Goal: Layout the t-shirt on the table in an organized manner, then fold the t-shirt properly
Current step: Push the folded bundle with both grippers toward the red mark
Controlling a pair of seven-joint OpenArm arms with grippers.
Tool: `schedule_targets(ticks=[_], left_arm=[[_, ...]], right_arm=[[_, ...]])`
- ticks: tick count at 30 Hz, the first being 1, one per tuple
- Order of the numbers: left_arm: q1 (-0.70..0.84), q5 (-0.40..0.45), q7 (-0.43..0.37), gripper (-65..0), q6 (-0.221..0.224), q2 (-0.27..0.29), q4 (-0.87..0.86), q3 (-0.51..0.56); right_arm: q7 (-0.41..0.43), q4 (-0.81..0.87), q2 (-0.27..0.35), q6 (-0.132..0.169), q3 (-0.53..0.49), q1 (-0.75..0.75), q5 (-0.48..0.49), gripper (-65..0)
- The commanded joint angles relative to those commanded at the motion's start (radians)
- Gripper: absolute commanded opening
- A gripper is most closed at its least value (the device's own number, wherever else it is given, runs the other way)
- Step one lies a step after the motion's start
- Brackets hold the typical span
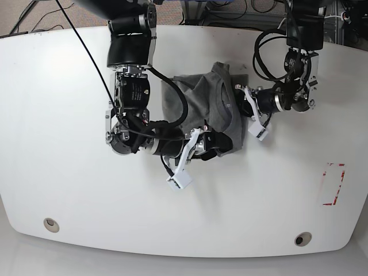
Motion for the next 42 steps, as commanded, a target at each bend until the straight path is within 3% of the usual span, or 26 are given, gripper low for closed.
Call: schedule_targets(ticks=[4, 7, 10, 13, 18, 24, 30, 34, 39, 42], left_arm=[[-0.002, 0.0, 0.023, -55.3, 0.0, -0.002, 0.043, -0.068], [-0.037, 0.0, 0.072, -42.2, 0.0, -0.002, 0.071, -0.143], [-0.054, 0.0, 0.097, -33.9, 0.0, -0.002, 0.08, -0.187], [-0.069, -0.025, 0.106, -30.7, 0.0, 0.0, 0.104, -0.224], [-0.087, -0.195, 0.115, -30.0, 0.0, -0.009, 0.114, -0.262], [-0.101, -0.371, 0.114, -30.3, 0.0, -0.115, 0.115, -0.29], [-0.098, -0.485, 0.114, -30.4, 0.0, -0.183, 0.167, -0.394], [-0.095, -0.532, 0.115, -30.4, 0.0, -0.216, 0.245, -0.393], [-0.098, -0.557, 0.169, -30.4, 0.0, -0.21, 0.252, -0.334], [-0.094, -0.557, 0.176, -30.4, 0.0, -0.155, 0.253, -0.281]], right_arm=[[0.0, 0.0, 0.041, 0.002, 0.0, -0.005, 0.0, -30.6], [0.0, 0.0, 0.074, 0.002, 0.0, -0.008, 0.0, -30.6], [0.0, 0.0, 0.097, 0.002, 0.0, -0.009, 0.0, -30.6], [0.0, -0.002, 0.115, 0.002, 0.0, -0.009, 0.0, -30.6], [0.0, -0.043, 0.13, 0.003, -0.002, -0.005, -0.002, -30.6], [0.0, -0.126, 0.132, 0.003, -0.003, 0.011, -0.002, -30.6], [0.0, -0.129, 0.132, 0.003, -0.003, 0.014, -0.002, -30.6], [0.002, -0.132, 0.124, 0.003, -0.005, 0.032, -0.002, -30.6], [0.054, -0.193, 0.115, 0.003, -0.008, 0.051, -0.002, -30.6], [0.133, -0.281, 0.115, 0.02, -0.032, 0.077, -0.002, -30.6]])
